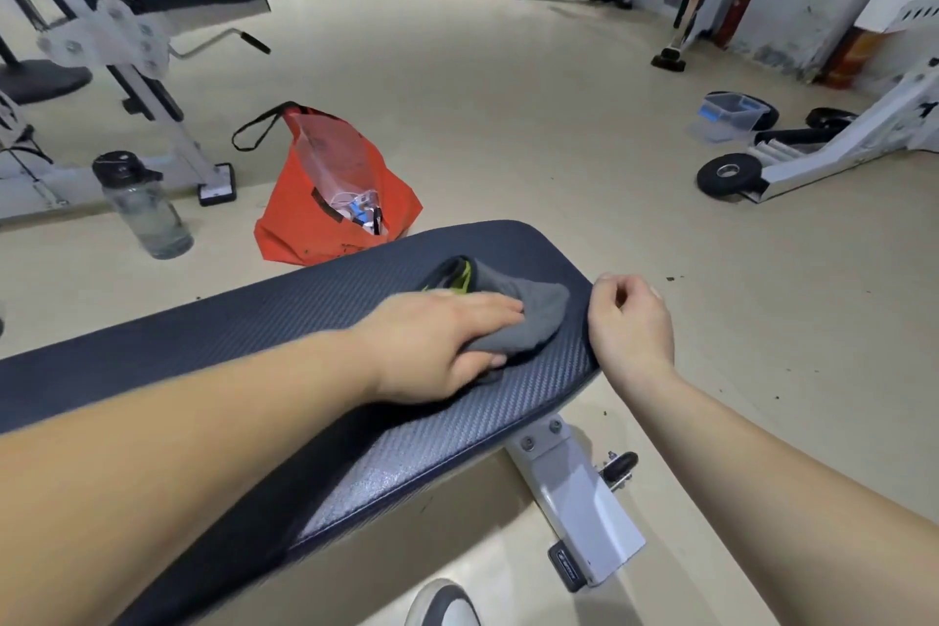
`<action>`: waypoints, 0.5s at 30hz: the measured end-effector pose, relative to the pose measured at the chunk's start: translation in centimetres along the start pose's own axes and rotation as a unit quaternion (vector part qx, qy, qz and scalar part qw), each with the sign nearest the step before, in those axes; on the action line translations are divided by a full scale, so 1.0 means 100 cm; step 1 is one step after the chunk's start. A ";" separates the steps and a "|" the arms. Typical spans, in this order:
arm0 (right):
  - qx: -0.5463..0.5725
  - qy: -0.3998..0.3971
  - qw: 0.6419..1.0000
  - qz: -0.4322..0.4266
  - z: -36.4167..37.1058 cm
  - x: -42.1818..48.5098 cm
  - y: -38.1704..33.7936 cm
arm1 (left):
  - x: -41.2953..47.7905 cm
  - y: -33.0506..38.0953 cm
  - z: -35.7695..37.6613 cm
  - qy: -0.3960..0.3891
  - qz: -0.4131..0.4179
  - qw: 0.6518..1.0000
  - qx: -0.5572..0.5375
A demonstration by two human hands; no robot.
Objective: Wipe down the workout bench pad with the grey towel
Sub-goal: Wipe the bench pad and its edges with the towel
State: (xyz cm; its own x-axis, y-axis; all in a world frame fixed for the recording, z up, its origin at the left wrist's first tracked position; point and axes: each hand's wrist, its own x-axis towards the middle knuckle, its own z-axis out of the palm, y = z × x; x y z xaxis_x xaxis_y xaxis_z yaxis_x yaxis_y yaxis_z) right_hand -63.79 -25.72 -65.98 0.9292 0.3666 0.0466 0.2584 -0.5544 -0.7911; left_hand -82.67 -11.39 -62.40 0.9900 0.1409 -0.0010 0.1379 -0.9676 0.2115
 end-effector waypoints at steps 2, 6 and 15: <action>-0.028 0.008 0.999 -0.020 0.000 -0.001 -0.002 | 0.021 -0.016 -0.001 0.007 -0.021 1.000 0.008; -0.146 0.028 0.978 -0.149 0.003 -0.010 -0.015 | 0.033 -0.041 -0.004 0.060 -0.168 0.984 0.016; -0.181 -0.050 0.950 -0.248 0.008 -0.019 -0.036 | -0.059 -0.041 -0.001 0.127 -0.347 0.929 0.007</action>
State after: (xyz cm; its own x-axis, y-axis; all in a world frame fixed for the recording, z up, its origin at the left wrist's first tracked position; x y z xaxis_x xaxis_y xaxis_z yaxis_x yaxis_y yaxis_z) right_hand -66.71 -23.81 -63.72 0.6448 0.7088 0.2860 0.7485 -0.5098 -0.4241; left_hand -89.09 -8.26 -63.16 0.6245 0.7748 0.0985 0.7424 -0.6281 0.2331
